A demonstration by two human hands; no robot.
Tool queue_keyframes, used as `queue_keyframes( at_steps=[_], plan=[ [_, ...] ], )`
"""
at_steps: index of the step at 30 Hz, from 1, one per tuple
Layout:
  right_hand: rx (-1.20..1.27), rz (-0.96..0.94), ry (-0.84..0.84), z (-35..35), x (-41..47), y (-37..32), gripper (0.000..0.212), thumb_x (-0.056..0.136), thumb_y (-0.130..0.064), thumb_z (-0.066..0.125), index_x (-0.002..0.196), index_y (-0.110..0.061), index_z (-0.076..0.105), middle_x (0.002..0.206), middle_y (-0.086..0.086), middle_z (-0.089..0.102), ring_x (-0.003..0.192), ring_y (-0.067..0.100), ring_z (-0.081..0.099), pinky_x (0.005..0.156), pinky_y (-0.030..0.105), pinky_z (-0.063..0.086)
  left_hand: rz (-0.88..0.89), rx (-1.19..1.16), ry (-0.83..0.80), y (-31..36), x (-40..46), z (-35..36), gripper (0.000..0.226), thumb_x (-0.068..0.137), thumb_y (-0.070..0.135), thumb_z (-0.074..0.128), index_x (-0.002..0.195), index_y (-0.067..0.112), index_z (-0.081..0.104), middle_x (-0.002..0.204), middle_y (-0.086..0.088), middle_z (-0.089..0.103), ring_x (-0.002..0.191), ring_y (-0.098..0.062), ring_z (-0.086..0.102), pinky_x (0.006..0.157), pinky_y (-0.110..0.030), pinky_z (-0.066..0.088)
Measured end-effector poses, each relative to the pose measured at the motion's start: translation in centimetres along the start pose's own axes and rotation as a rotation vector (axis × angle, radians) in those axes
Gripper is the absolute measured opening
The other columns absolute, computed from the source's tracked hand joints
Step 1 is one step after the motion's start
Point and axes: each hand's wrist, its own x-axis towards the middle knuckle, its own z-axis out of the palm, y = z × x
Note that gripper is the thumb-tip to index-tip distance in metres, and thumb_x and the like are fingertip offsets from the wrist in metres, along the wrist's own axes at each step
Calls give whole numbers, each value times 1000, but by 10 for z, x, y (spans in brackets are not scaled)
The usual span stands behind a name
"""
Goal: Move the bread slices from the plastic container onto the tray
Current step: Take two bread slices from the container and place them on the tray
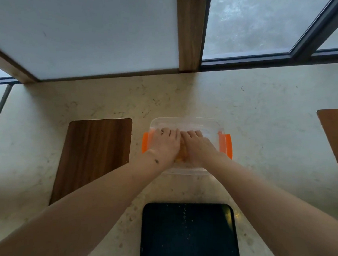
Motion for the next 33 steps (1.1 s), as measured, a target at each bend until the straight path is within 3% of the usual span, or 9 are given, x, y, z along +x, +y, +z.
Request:
queue_keyframes(
  at_steps=[5, 10, 14, 16, 19, 22, 26, 30, 33],
  plan=[
    [5, -6, 5, 3, -1, 0, 81, 84, -38, 68, 150, -11, 29, 146, 10, 44, 132, 32, 40, 100, 49, 46, 66, 26, 13, -3, 2, 2, 93, 81, 38, 66, 152, 0, 21, 145, -13, 45, 126, -32, 45, 105, -43, 38],
    [57, 58, -6, -6, -8, 1, 82, 70, -59, 72, 129, -9, 42, 127, 7, 52, 119, 31, 46, 94, 47, 47, 116, -39, 83, -7, 0, -3, 79, 80, 37, 66, 144, 3, 34, 138, -13, 50, 122, -30, 47, 99, -43, 43],
    [213, 164, -13, -34, -27, -3, 79, 47, -61, 62, 108, -19, 35, 103, 0, 48, 105, 26, 49, 79, 43, 50, 148, -122, 196, -25, -15, -25, 83, 82, 55, 61, 142, 4, 34, 136, -12, 51, 121, -29, 47, 100, -43, 44],
    [327, 182, 43, -50, -39, -6, 73, 49, -54, 66, 107, -23, 33, 101, -2, 49, 102, 25, 51, 72, 39, 48, 129, -183, 266, -38, -32, -39, 89, 80, 62, 62, 143, 5, 34, 135, -11, 52, 120, -27, 48, 101, -42, 45],
    [558, 182, 193, -74, -67, -13, 73, 58, -49, 78, 113, -30, 33, 105, -5, 53, 92, 15, 56, 64, 27, 47, 16, -379, 341, -56, -71, -57, 97, 77, 60, 69, 148, 9, 27, 138, -10, 48, 123, -25, 44, 102, -39, 42],
    [826, 153, 295, -86, -107, -18, 79, 61, -61, 78, 122, -33, 36, 110, -18, 56, 93, -1, 57, 69, 16, 42, -197, -741, 455, -58, -121, -59, 98, 73, 64, 69, 147, 15, 29, 136, -6, 44, 120, -21, 43, 98, -38, 42],
    [1100, 241, 186, -53, -156, -18, 76, 60, -66, 78, 123, -33, 49, 112, -13, 65, 93, -4, 65, 85, 28, 52, -486, -1262, 499, -10, -187, -22, 107, 68, 70, 64, 154, 19, 23, 130, 9, 39, 113, -7, 44, 86, -25, 43],
    [837, 257, -34, 22, -187, -37, 74, 60, -65, 78, 120, -41, 43, 112, -19, 59, 96, -1, 61, 78, 23, 50, -657, -1361, 428, 46, -231, 43, 102, 68, 63, 70, 150, 16, 32, 124, 12, 40, 109, -3, 43, 80, -18, 38],
    [370, 167, -115, 73, -193, -56, 82, 60, -67, 70, 129, -33, 41, 121, -8, 54, 110, 18, 56, 85, 39, 51, -603, -1302, 323, 72, -257, 84, 99, 69, 53, 76, 150, 18, 29, 124, 13, 40, 111, -6, 42, 86, -20, 36]
  ],
)
